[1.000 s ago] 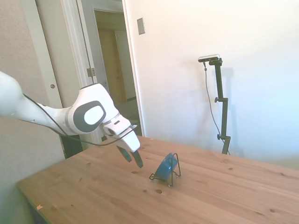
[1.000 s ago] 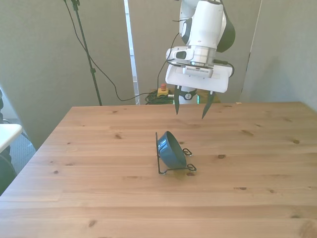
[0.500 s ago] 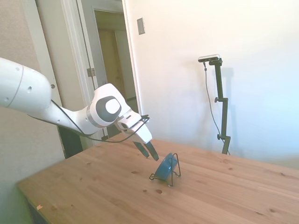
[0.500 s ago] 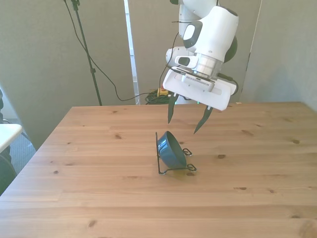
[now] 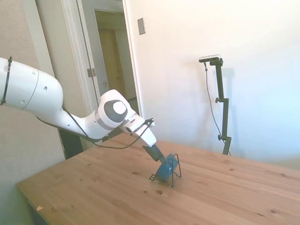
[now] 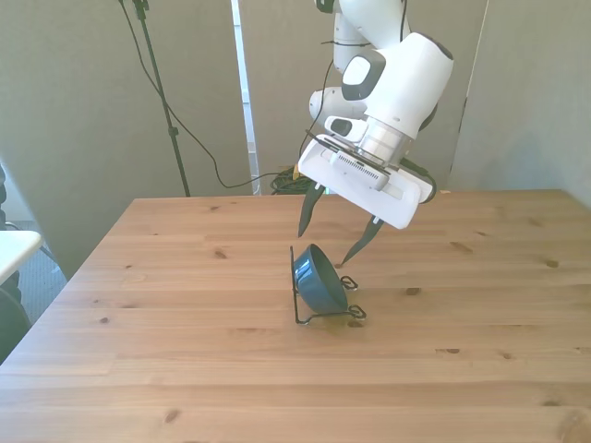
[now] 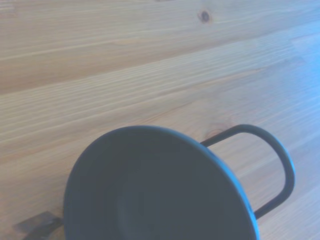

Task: Unload the bowl

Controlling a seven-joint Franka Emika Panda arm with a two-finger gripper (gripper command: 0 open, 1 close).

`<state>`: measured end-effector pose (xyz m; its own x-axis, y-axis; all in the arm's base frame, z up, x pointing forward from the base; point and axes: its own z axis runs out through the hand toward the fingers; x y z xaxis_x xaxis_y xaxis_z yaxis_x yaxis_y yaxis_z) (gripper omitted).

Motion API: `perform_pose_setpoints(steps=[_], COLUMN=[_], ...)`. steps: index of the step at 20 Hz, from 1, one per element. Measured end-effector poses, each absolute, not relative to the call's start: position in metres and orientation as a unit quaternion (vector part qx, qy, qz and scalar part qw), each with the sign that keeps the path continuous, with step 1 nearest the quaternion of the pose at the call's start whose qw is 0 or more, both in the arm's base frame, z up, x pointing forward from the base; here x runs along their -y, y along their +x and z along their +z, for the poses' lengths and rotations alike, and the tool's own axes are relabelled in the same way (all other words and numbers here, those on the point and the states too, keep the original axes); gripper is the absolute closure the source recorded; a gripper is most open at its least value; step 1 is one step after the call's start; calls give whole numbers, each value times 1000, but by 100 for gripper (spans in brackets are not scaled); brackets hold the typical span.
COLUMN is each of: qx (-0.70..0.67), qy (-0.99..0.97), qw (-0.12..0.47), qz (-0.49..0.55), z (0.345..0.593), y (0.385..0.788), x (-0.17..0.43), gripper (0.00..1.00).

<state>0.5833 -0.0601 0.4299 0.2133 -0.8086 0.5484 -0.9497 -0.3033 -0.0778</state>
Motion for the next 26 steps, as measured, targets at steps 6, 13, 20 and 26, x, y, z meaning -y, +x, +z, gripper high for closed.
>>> perform_pose_setpoints(steps=[6, 13, 20, 26], qx=[583, 587, 589, 579], qy=[758, 755, 754, 755], qw=[149, 155, 158, 164], qz=[250, 248, 246, 260], z=[421, 414, 409, 407], y=[583, 582, 584, 586], x=[71, 78, 81, 72], gripper=[0, 100, 100, 100])
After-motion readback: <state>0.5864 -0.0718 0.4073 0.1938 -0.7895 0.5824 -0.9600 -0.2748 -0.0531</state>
